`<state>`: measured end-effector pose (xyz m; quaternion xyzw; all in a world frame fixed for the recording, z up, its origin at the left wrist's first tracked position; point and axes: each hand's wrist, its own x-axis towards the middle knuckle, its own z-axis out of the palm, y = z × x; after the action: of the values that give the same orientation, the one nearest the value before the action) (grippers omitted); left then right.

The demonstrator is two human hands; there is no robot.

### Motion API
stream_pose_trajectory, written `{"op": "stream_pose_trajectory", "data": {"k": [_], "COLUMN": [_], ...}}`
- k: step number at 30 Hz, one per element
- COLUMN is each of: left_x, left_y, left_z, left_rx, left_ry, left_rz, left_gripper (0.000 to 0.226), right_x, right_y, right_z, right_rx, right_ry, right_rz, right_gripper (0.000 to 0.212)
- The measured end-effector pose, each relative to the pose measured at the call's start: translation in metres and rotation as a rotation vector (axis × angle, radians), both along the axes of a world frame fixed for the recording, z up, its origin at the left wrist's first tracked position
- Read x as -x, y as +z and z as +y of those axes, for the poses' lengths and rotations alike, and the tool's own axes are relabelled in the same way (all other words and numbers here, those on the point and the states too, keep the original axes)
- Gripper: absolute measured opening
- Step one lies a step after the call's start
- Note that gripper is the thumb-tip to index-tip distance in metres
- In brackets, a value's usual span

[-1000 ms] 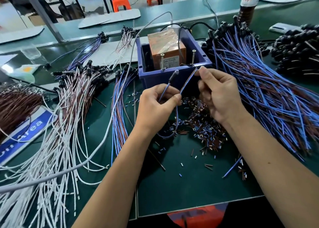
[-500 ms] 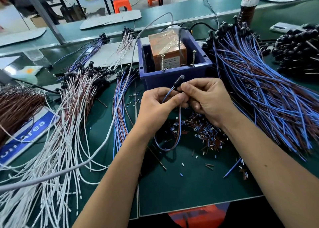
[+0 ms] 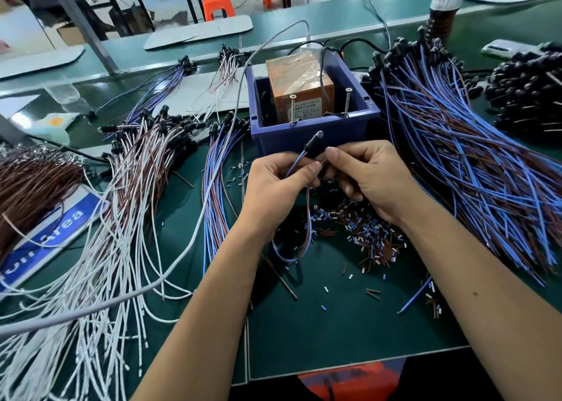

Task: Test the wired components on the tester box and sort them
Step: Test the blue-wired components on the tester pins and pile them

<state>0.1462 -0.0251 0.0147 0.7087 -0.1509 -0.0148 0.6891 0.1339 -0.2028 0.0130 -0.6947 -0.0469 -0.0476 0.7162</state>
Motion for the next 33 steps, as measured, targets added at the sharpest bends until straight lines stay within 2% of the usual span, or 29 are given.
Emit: {"op": "stream_pose_trajectory", "data": {"k": [7,13,18,23,33], "left_x": [-0.004,-0.005,-0.006,-0.006,-0.007], "left_y": [-0.001,-0.006,-0.007,-0.008,-0.003], "left_z": [0.002,-0.001,0.000,0.004,0.011], "left_rx": [-0.095,-0.154,-0.198,-0.205,-0.163], "left_ry": [0.075,0.039,0.062,0.007,-0.078], "left_rz": [-0.043,-0.119,-0.123,-0.030,0.077], "left_gripper": [0.020,0.022,0.025,0.018,0.018], "right_x": [0.001,-0.001,-0.004,-0.006,-0.003], "right_y": [0.000,-0.006,-0.008,-0.008,-0.001], "right_z": [-0.001,-0.001,-0.004,-0.004,0.001], "right_rx": [0.100,0.327,0.308,0.272,0.139], "right_ry": [0.080,0.003,-0.106,-0.121,-0.111], "right_rz": [-0.015,-0.090,-0.147,-0.113,-0.016], "right_gripper": [0.021,0.023,0.013,0.013,0.022]}}
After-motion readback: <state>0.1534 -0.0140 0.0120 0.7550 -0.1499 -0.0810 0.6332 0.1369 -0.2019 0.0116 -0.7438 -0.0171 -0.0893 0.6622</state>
